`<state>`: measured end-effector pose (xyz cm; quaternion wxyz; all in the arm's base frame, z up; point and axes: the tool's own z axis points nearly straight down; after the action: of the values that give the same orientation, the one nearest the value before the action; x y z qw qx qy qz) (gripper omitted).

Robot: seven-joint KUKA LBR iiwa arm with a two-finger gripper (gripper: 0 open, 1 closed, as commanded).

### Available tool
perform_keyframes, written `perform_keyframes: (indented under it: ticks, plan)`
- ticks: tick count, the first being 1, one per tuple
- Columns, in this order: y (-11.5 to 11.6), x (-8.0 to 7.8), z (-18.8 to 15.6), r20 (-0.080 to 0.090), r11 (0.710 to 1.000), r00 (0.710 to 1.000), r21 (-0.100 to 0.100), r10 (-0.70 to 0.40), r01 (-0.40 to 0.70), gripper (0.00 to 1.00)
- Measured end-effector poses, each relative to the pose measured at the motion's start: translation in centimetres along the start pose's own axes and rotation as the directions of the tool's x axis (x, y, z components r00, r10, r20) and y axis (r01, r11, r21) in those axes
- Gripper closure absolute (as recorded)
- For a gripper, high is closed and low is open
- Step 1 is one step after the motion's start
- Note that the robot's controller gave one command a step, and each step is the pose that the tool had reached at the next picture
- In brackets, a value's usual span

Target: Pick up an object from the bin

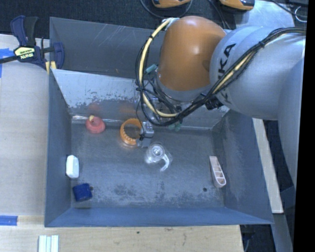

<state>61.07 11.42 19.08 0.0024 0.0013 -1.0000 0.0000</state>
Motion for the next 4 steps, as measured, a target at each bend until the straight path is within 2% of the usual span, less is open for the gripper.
perform_keyframes:
  ticks: [1,2,3,4]
  plan:
    - [-0.1,-0.2,-0.5,0.009,1.0,1.0,-0.001,0.003,-0.003,0.0]
    - [-3.4,-0.3,3.0,0.001,0.993,0.993,0.0,-0.119,0.119,0.0]
    - [-4.0,-1.5,5.0,0.008,0.962,0.962,0.001,-0.272,0.272,0.0]
    - [-4.6,0.3,8.3,0.0,0.907,0.907,0.0,-0.42,0.42,0.0]
